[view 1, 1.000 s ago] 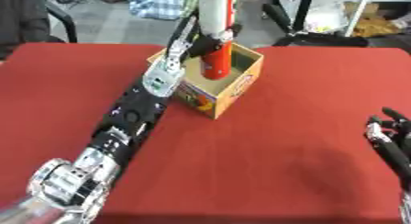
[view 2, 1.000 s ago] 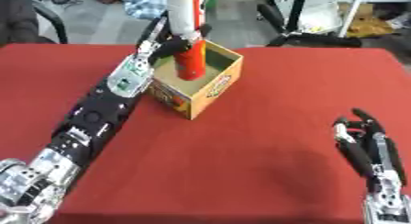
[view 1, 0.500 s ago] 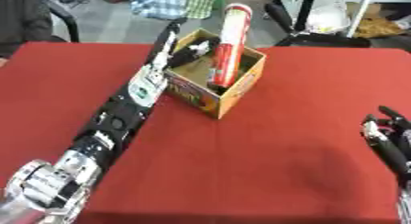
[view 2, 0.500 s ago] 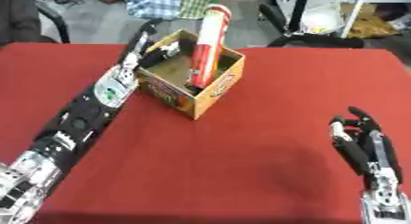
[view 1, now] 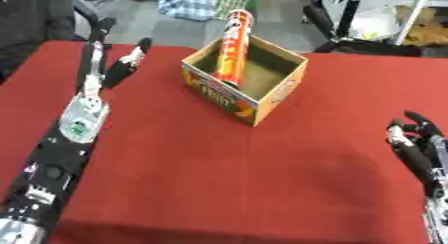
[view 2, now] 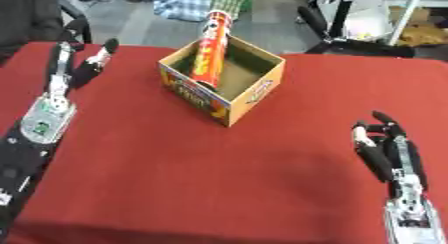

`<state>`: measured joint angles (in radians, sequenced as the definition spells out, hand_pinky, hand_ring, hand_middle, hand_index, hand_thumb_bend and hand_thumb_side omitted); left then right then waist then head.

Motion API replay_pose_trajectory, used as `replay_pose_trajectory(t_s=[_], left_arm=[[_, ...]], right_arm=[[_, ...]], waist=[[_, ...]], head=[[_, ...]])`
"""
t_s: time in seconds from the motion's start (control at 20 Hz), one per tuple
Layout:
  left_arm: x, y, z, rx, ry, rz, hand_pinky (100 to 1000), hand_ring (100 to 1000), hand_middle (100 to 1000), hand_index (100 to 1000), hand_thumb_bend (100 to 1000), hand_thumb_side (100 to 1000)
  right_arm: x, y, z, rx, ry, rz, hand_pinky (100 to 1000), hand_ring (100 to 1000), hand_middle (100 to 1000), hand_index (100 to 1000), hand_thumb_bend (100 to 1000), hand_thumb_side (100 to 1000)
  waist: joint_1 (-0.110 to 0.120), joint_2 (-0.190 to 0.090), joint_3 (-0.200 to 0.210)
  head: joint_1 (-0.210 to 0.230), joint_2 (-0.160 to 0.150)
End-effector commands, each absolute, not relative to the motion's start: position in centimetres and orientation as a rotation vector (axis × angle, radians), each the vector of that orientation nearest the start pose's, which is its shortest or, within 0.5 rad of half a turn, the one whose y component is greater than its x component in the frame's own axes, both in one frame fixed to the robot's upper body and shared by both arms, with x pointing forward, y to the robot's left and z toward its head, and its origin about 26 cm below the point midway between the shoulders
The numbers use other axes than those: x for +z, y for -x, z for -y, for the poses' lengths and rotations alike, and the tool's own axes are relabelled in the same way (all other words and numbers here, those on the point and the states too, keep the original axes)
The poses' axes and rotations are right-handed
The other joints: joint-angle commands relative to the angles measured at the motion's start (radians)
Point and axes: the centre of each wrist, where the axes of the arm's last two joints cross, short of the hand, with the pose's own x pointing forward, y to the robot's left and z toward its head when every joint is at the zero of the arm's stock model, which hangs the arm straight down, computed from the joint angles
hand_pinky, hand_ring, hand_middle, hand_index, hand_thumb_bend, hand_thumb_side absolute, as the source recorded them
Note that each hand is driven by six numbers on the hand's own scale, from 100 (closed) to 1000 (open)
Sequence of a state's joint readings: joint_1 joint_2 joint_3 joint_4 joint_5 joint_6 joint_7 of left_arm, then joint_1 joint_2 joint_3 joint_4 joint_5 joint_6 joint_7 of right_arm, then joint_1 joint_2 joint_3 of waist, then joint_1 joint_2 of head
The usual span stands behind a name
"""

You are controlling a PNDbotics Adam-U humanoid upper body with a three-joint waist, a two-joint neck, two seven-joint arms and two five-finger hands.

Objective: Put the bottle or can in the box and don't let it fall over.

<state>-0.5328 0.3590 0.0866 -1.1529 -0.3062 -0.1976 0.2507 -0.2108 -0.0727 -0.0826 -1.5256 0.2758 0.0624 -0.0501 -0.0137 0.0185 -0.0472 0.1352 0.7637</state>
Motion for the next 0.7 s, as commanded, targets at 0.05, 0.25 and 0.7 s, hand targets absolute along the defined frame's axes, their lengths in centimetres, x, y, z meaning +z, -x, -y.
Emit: replay_pose_trajectory(t_s=[0.05, 0.25, 0.7], left_arm=[[10.5, -39.4, -34.7, -0.190, -0.699, 1.974, 862, 969, 953, 942, 599, 697], [8.4, -36.9, -33.8, -0.119, -0.582, 1.948, 859, 964, 947, 936, 566, 700], [6.2, -30.9, -33.2, -0.123, -0.451, 1.885, 853, 954, 936, 929, 537, 696]], right_arm=[[4.7, -33.2, 26.5, 0.185, 0.377, 1.682, 689, 615, 637, 902, 100, 506], [4.8, -33.2, 26.4, 0.184, 0.376, 1.686, 689, 615, 637, 903, 100, 504], [4.6, -33.1, 26.2, 0.191, 0.369, 1.680, 689, 615, 637, 902, 100, 502]], waist=[[0.011, 0.006, 0.004], [0.011, 0.005, -0.001], [0.012, -0.010, -0.018]], head=[[-0.007, -0.006], [-0.003, -0.001], [0.003, 0.006]])
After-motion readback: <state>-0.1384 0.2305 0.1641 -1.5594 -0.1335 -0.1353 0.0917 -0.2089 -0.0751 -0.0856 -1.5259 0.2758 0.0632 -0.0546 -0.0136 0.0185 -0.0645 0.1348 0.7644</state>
